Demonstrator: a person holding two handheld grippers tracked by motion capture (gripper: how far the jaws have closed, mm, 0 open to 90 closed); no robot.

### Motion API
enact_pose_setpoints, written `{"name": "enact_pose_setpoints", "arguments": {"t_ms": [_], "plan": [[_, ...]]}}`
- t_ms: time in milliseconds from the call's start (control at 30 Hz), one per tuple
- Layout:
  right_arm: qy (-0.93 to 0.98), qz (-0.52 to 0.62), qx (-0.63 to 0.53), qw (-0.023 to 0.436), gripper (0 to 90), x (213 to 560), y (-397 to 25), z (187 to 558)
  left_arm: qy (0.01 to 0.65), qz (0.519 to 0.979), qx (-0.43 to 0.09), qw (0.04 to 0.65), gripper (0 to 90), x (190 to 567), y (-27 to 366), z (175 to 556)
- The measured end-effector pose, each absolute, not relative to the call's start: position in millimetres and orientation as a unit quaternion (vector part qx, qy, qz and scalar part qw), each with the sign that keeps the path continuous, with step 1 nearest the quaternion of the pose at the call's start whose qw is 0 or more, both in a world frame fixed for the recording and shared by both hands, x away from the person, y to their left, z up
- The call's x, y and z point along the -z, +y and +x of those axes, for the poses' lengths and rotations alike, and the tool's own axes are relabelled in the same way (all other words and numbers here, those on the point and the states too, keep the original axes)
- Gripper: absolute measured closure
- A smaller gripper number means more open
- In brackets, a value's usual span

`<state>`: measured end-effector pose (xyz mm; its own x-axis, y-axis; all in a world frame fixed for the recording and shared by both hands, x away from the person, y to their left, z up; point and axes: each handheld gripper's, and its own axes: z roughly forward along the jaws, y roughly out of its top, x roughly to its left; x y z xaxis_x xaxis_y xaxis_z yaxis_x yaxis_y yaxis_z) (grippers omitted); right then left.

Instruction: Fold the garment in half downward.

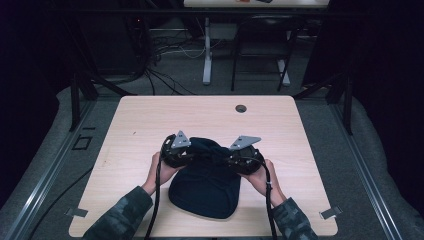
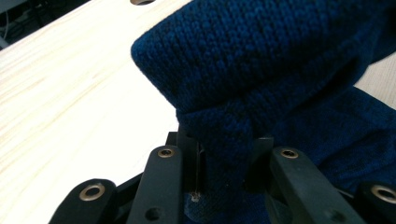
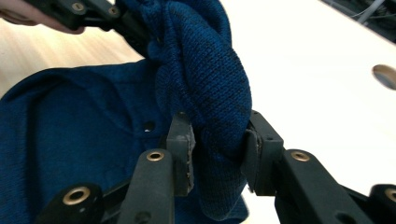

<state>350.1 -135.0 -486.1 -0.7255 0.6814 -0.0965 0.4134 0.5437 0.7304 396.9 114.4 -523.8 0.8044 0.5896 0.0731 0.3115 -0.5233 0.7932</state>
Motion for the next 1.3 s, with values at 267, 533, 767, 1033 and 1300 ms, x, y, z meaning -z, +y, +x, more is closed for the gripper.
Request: {"name": "enact_pose_setpoints", "arguments": {"t_ms": [267,533,767,1033,1300], "plan": [[0.855,0.329,-0.368,0.161,67.4,496.9,-135.3,348.5,0.268,0.858,-0.16,0.409,74.0,525.6,113.7,396.7],[0.849,0.341,-0.352,0.197,68.5,503.2,-147.5,358.2,0.256,0.862,-0.152,0.411,73.0,524.7,102.8,389.4],[0.849,0.34,-0.351,0.203,68.1,494.3,-150.9,362.0,0.258,0.859,-0.145,0.418,72.3,525.0,104.1,388.6],[0.861,0.313,-0.351,0.193,67.0,491.3,-142.8,347.9,0.26,0.855,-0.125,0.431,60.9,526.5,119.5,386.3],[0.865,0.302,-0.359,0.181,67.0,494.1,-143.4,335.0,0.247,0.861,-0.129,0.426,56.8,525.3,127.7,376.4]]}}
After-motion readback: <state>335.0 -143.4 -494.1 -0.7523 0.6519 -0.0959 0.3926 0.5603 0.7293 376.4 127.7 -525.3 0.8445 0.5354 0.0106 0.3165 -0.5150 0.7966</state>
